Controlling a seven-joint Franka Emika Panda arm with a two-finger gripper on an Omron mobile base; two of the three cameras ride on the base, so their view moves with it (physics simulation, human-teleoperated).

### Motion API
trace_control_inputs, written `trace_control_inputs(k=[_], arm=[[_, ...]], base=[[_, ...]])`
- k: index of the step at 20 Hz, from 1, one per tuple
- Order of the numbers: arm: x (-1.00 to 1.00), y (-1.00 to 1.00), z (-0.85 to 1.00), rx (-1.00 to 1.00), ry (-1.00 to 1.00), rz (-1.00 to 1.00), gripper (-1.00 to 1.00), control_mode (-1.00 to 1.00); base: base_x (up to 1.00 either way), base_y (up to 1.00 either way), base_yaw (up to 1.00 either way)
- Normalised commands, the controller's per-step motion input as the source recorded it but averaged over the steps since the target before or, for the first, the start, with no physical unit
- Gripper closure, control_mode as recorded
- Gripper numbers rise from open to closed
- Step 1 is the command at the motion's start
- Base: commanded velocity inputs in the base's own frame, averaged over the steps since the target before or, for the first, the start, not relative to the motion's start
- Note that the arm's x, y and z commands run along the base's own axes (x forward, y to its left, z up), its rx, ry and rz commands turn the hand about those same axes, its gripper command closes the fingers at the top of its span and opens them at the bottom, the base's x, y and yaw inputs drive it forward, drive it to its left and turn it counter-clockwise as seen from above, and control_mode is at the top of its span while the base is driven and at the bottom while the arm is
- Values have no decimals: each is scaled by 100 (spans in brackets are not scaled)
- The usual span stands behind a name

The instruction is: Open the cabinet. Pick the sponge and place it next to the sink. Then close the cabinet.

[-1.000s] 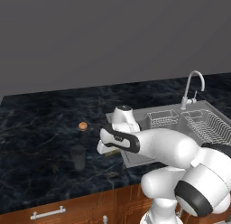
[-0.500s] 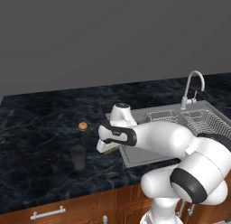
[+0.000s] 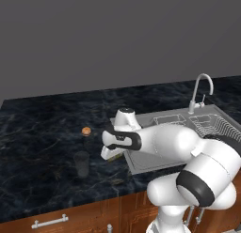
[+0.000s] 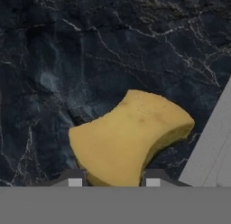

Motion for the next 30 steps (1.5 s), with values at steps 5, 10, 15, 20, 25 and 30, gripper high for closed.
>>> trace_control_inputs(k=[5,10,15,20,25,30], arm=[[0,0,-27,0,0,2,100,-100],[0,0,-36,-3,0,0,100,-100],[0,0,-2,0,0,0,100,-100],[0,0,0,0,0,0,-100,-100],[0,0,0,0,0,0,-100,-100],[0,0,0,0,0,0,-100,-100]], base=[[0,0,0],[0,0,0],[0,0,0],[0,0,0],[0,0,0],[0,0,0]])
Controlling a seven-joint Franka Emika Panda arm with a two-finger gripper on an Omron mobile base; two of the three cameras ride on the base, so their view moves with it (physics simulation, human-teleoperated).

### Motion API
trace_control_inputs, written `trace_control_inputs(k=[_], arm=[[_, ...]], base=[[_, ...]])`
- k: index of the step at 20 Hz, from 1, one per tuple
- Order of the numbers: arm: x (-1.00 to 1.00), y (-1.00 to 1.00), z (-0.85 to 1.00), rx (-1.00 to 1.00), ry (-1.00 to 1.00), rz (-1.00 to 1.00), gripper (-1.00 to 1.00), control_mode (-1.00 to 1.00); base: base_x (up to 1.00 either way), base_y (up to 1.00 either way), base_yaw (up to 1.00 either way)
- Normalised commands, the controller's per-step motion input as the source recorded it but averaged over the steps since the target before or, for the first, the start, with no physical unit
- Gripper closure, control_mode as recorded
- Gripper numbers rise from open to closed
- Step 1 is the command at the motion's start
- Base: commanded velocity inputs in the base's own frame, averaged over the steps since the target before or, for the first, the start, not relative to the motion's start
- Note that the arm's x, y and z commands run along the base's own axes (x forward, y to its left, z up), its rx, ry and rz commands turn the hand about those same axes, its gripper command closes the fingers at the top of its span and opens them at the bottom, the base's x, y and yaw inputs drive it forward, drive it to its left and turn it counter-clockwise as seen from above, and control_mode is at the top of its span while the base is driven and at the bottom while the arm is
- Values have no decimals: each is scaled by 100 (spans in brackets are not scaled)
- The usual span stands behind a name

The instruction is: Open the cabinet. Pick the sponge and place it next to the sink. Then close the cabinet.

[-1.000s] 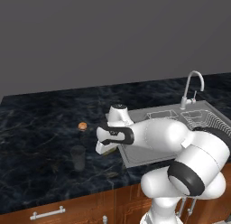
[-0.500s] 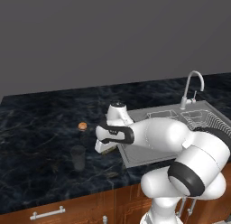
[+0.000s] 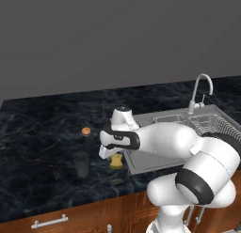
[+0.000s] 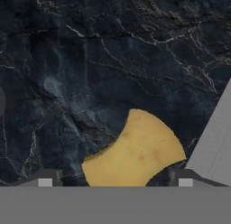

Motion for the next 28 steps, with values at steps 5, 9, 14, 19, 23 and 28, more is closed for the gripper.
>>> trace_control_inputs(k=[5,9,14,19,23,28], arm=[[0,-8,1,0,0,0,-100,-100],[-34,-23,29,0,-1,0,-100,-100],[-81,-33,64,0,-7,0,-100,-100],[-81,-37,73,0,-10,-6,-100,-100],[-71,-37,71,0,-10,-19,-100,-100],[-69,-40,85,0,-2,-22,-100,-100]], base=[[0,0,0],[0,0,0],[0,0,0],[0,0,0],[0,0,0],[0,0,0]])
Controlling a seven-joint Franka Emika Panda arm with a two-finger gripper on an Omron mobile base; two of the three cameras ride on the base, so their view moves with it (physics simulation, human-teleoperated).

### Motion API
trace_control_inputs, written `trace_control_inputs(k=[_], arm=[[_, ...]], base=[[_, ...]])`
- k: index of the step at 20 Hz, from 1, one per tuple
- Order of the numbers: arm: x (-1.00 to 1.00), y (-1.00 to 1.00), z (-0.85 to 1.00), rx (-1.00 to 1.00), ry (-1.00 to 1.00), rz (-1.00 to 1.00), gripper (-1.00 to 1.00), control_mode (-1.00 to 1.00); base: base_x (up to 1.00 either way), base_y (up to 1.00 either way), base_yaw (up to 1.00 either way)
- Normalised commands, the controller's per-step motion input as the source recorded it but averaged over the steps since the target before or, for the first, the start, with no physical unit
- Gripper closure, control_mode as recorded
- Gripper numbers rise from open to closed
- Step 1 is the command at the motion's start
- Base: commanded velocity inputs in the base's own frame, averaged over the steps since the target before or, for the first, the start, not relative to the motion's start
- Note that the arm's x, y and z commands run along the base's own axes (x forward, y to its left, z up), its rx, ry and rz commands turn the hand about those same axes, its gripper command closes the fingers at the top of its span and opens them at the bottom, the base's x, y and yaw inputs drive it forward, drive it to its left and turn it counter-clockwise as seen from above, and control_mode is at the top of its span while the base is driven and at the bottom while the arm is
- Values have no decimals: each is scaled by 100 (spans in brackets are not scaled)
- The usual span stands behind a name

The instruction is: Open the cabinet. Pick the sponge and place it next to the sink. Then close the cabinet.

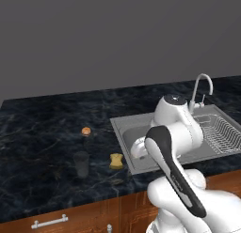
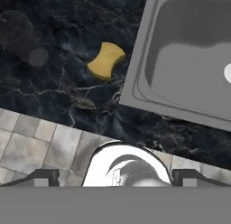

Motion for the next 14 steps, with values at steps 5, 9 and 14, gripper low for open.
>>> trace_control_inputs(k=[5,9,14], arm=[[-71,-39,84,2,0,-23,-100,-100],[-46,-14,77,1,-15,-16,-100,-100],[-25,-2,68,0,-21,-4,-100,-100]], base=[[0,0,0],[0,0,0],[0,0,0]])
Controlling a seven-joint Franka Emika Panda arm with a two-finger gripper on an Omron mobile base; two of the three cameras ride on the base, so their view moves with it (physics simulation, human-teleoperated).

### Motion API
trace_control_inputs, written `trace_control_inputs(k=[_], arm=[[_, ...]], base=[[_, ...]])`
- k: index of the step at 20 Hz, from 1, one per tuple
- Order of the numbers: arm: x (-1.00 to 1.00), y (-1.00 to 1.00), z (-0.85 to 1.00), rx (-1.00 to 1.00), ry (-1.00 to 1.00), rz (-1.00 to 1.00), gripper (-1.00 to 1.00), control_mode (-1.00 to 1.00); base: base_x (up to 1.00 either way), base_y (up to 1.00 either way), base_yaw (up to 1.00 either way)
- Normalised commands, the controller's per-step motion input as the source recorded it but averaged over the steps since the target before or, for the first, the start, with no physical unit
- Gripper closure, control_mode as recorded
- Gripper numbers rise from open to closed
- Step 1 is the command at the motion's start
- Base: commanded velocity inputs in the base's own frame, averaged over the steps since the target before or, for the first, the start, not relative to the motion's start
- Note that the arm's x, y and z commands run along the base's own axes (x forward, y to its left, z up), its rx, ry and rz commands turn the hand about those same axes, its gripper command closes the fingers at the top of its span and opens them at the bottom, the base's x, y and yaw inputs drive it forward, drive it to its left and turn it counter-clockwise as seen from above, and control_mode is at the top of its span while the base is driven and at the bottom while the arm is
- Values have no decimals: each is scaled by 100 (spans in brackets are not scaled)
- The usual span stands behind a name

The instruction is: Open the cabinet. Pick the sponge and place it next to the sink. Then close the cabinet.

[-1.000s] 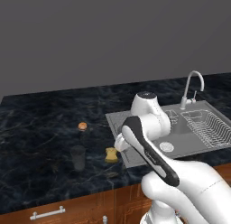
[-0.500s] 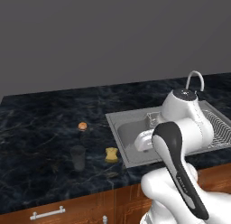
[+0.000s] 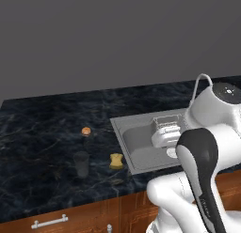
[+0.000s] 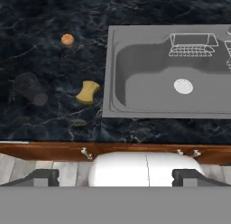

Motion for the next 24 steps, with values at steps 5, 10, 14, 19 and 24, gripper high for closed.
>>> trace_control_inputs(k=[5,10,14,19,24], arm=[[-29,0,21,0,-14,0,-100,-100],[0,0,0,0,0,0,-100,-100],[0,0,0,0,0,0,-100,-100],[0,0,0,0,0,0,-100,100],[0,0,0,0,0,0,-100,100]], base=[[0,0,0],[0,0,0],[0,0,0],[2,25,-3],[-12,5,-85]])
